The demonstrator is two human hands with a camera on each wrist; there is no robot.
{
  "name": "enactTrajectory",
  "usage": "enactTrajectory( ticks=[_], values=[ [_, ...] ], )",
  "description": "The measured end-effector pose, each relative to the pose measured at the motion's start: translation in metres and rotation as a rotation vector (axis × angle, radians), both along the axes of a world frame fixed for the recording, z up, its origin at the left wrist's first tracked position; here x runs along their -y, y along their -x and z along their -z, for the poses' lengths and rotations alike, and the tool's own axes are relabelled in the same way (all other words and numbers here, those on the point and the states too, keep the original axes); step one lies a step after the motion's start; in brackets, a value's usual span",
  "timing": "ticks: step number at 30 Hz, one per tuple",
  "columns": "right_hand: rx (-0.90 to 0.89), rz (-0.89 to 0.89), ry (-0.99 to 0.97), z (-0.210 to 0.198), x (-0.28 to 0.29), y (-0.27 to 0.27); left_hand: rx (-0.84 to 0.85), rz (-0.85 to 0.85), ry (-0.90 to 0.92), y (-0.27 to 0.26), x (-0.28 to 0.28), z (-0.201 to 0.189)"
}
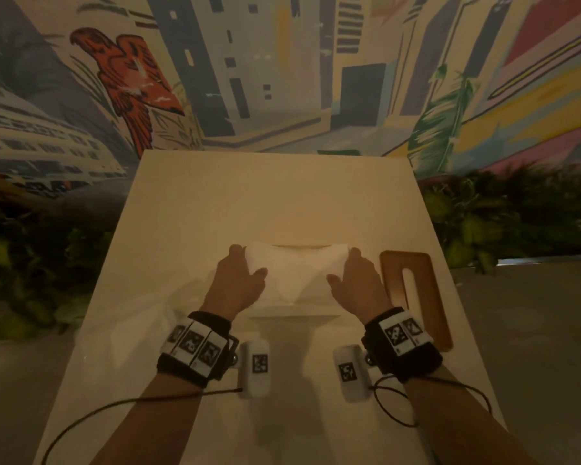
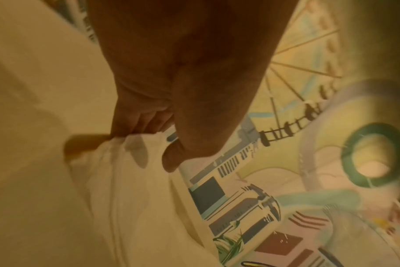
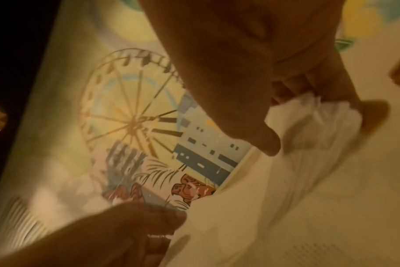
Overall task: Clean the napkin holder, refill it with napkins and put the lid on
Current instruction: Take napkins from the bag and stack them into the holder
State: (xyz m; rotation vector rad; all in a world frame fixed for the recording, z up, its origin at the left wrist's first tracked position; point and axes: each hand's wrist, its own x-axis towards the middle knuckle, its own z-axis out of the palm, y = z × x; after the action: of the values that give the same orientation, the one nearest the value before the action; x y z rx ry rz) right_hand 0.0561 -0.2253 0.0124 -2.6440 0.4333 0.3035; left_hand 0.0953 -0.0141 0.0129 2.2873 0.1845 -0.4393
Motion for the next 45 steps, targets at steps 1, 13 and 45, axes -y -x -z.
enactTrajectory(
  ticks=[1,13,45],
  values=[
    [0.059,-0.035,0.11,-0.003,-0.001,0.003,0.104,-0.012,-0.048,0.003,-0.002,-0.002],
    [-0.071,-0.309,0.06,0.017,-0.004,-0.012,0.187,0.424,-0.305,0.023,0.009,0.019],
    [-0.019,-1.104,0.243,0.041,-0.312,-0.016,-0.205,-0.309,-0.384,0.193,-0.157,0.046]
  ],
)
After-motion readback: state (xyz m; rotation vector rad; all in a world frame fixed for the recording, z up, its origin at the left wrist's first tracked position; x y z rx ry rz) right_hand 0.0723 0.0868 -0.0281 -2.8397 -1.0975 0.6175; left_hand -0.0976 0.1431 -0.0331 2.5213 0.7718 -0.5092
